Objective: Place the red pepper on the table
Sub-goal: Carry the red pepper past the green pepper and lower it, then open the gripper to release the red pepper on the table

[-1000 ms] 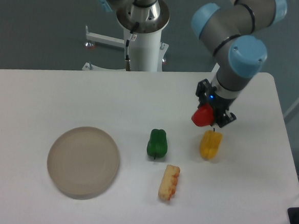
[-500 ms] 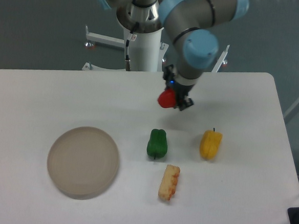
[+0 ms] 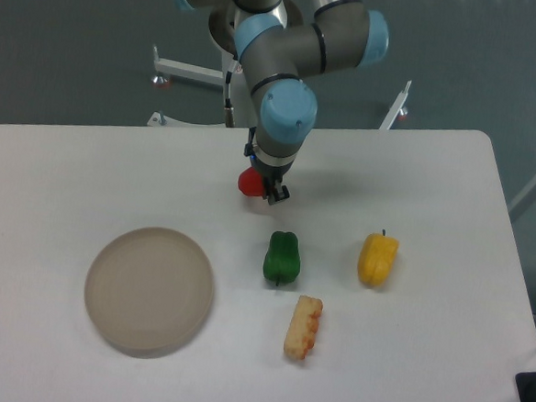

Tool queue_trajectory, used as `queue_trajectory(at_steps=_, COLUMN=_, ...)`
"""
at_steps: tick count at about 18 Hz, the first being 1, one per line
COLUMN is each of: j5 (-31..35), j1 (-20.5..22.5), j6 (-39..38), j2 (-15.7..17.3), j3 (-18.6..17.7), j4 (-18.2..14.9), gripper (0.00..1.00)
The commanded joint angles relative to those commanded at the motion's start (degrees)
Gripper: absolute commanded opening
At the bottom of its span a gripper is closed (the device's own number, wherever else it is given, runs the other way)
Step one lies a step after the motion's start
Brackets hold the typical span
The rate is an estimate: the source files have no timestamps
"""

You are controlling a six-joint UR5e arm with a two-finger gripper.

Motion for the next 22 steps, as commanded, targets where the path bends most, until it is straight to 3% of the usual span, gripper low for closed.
queue_trajectory(at_steps=2, j5=0.0, j1=-0.1, j6=0.1, j2=-0.6, j3=0.1, j4=0.2, gripper=0.32)
queue_trajectory(at_steps=5, j5=0.0, j1=-0.1, j6=0.9, j2=-1.1, j3=0.0, j4=0.7, gripper=0.54)
queue_trajectory(at_steps=6, j5=0.0, j1=-0.3, j6=0.9, j2=-1.1, j3=0.1, j4=0.7, gripper=0.67)
queue_trajectory(at_steps=7, j5=0.1, j1=-0.3, j6=0.8, j2=-1.1, j3=0.0, j4=0.7, gripper=0.95)
queue_trajectory(at_steps=8, j5=0.1, j1=-0.3, j6=0.6, j2=-1.0, j3=0.0, j4=0.6, gripper=1.00)
queue_trajectory(at_steps=14, j5=0.1, j1=0.1, j6=1.0, j2=-0.5, j3=1.9, j4=0.6, gripper=1.00)
queue_trajectory(at_steps=22, j5=-0.5, j1=3.9, j6=1.0, j2=-0.6, j3=11.2, j4=-0.5, gripper=1.00)
